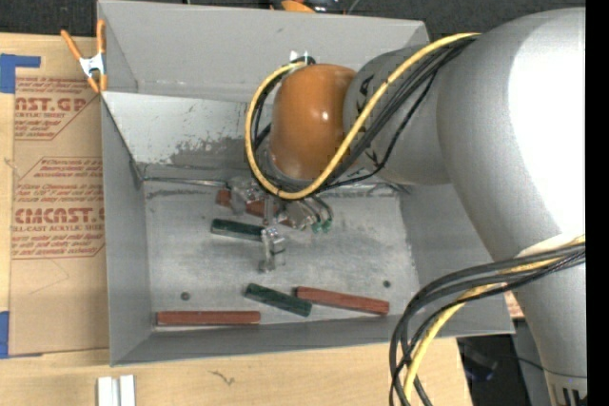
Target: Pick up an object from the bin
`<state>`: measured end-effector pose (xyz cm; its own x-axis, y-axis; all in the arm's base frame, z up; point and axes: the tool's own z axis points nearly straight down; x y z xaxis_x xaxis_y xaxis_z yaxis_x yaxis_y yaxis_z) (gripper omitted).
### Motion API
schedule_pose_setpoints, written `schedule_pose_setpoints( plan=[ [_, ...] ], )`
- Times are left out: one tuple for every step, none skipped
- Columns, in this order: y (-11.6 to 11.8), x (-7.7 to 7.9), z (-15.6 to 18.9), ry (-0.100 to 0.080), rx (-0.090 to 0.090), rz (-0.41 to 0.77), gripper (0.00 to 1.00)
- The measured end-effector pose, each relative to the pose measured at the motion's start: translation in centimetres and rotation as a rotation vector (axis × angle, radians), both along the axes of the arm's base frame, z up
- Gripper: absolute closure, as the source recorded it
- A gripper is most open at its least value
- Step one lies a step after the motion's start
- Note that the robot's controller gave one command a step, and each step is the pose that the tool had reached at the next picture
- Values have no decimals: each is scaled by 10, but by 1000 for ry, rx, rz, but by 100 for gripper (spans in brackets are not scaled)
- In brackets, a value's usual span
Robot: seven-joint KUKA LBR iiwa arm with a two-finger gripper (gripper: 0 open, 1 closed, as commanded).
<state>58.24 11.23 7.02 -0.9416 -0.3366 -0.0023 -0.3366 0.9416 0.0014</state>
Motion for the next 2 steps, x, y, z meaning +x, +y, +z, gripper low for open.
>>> schedule_pose_setpoints(
  plan=[
    [1, 3, 3, -9, 2, 0, 100],
    [0, 0, 0, 0, 0, 0, 0]
  ],
)
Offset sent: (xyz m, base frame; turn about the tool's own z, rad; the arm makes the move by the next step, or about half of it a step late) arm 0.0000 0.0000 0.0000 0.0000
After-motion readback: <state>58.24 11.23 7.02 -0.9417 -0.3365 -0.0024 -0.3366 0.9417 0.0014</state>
